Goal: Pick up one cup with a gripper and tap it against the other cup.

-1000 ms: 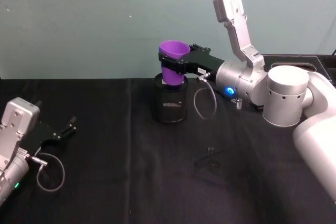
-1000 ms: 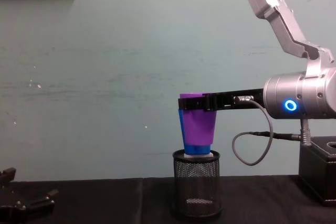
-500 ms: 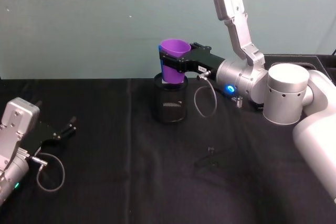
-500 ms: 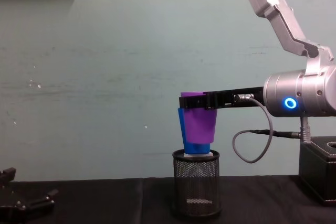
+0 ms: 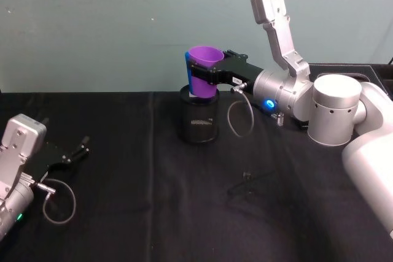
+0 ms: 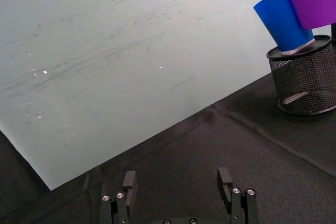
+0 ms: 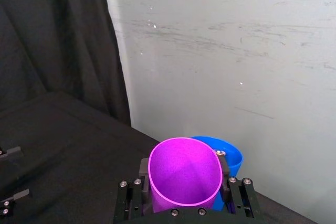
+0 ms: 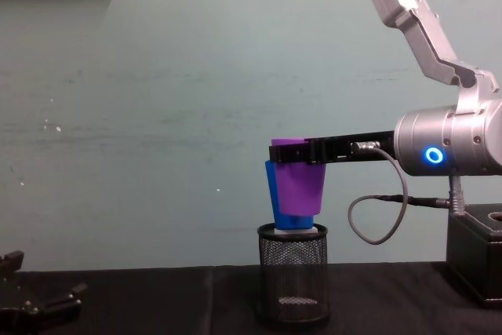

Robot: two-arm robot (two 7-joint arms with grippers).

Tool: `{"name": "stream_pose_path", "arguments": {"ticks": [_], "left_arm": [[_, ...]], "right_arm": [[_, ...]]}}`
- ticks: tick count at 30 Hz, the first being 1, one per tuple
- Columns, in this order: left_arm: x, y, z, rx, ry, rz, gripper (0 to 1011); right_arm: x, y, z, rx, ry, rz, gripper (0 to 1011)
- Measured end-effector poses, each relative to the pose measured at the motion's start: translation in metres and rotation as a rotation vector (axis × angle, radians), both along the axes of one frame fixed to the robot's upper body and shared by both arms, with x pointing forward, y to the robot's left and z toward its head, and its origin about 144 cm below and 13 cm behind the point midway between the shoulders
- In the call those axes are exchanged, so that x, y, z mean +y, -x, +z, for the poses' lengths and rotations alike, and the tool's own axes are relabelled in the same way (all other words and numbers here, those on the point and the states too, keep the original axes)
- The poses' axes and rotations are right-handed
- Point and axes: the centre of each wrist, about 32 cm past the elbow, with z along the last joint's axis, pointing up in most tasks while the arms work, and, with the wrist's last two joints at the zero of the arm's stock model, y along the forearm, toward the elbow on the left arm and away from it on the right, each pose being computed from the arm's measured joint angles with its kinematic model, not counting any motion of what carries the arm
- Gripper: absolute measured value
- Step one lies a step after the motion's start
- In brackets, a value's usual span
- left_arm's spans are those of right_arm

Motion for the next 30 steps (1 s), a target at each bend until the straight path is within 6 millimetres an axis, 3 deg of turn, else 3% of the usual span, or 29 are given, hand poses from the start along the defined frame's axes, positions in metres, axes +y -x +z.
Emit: {"name": "stream_pose_path", "arguments": {"ticks": [30], "left_arm": [[0.0, 0.0, 0.0, 0.0, 0.0, 0.0, 1000]], "right_arm": [[0.0001, 0.0005, -0.0003, 0.0, 0.001, 0.002, 735]]}}
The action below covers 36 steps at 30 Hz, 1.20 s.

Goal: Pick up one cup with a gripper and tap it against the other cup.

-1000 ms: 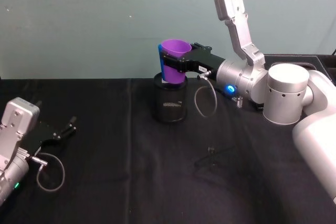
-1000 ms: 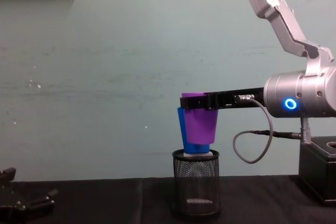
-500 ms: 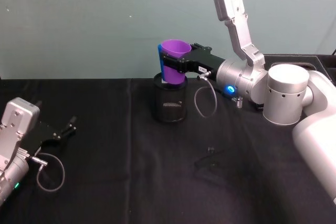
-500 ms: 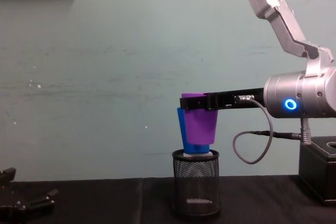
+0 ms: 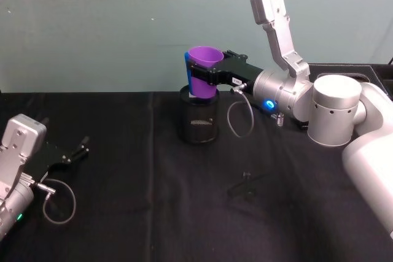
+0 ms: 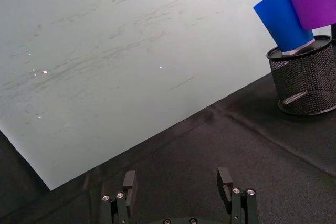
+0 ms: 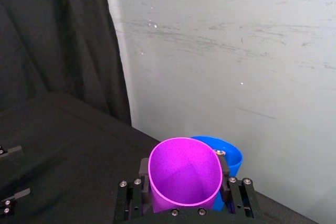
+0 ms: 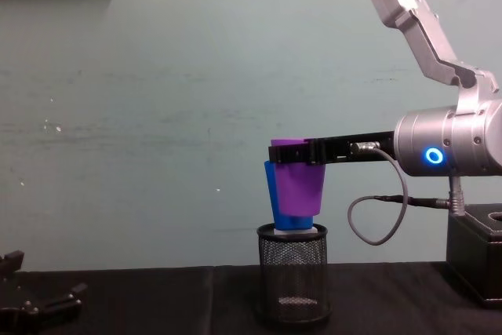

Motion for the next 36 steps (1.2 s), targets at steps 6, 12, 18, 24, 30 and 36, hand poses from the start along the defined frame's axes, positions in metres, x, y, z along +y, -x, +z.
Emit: {"name": "stream_pose_path", "arguments": {"ticks": [6, 12, 18, 24, 30, 36], "left_arm": [[0.0, 0.0, 0.0, 0.0, 0.0, 0.0, 1000], [0.0, 0.0, 0.0, 0.0, 0.0, 0.0, 1000], [0.0, 0.0, 0.0, 0.0, 0.0, 0.0, 1000], [0.0, 0.0, 0.0, 0.0, 0.0, 0.0, 1000], [0.0, 0.0, 0.0, 0.0, 0.0, 0.0, 1000], [0.0, 0.0, 0.0, 0.0, 0.0, 0.0, 1000]], "right_arm": [[0.0, 0.0, 0.0, 0.0, 0.0, 0.0, 734], [0.0, 0.0, 0.0, 0.0, 0.0, 0.0, 735], [0.0, 0.0, 0.0, 0.0, 0.0, 0.0, 735], [0.0, 0.0, 0.0, 0.0, 0.0, 0.0, 734], [0.0, 0.0, 0.0, 0.0, 0.0, 0.0, 734], [0.0, 0.0, 0.0, 0.0, 0.0, 0.0, 734]]}}
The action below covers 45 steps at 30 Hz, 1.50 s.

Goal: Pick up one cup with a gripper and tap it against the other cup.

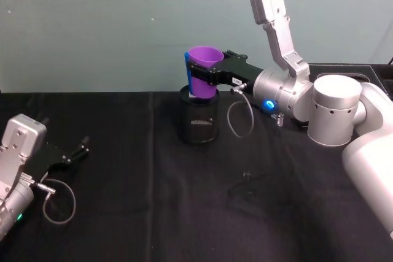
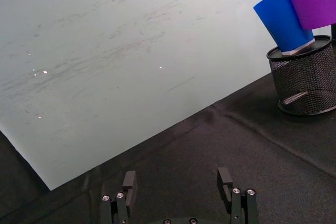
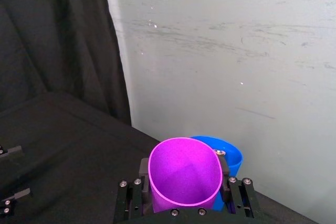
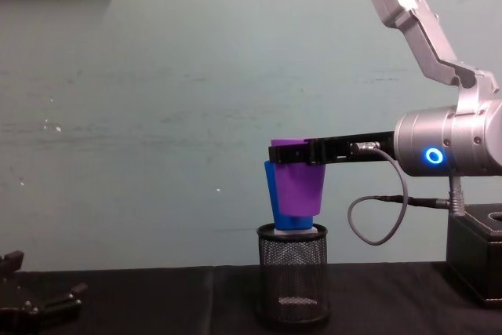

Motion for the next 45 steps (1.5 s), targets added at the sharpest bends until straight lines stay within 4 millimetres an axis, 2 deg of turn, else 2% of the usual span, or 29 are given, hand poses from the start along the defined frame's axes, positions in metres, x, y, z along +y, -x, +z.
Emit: {"name": "stream_pose_path", "arguments": {"ticks": [45], "left_arm": [[0.0, 0.0, 0.0, 0.0, 0.0, 0.0, 1000]], "right_arm": [[0.0, 0.0, 0.0, 0.0, 0.0, 0.0, 734]]}}
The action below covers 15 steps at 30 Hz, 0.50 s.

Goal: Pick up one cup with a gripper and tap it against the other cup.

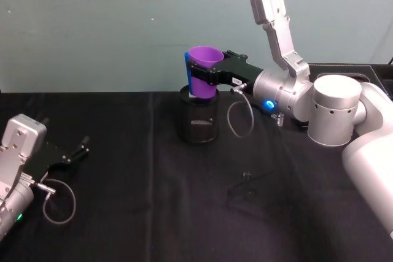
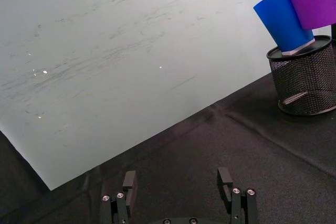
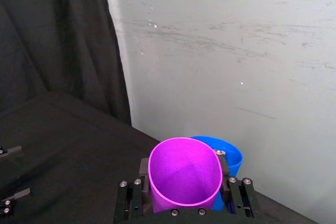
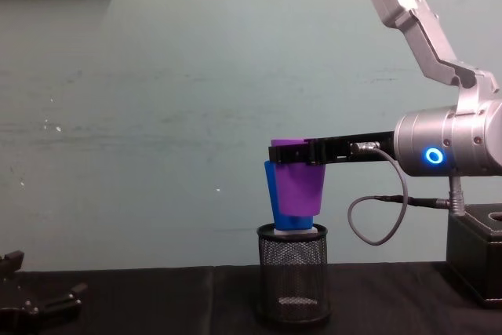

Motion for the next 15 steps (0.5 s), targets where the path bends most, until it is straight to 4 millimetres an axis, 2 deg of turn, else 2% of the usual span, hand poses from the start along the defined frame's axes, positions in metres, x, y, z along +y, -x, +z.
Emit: {"name": "stream_pose_path", "arguments": {"ticks": [15], "left_arm": [[0.0, 0.0, 0.0, 0.0, 0.0, 0.0, 1000]], "right_arm": [[0.0, 0.0, 0.0, 0.0, 0.0, 0.0, 734]]}}
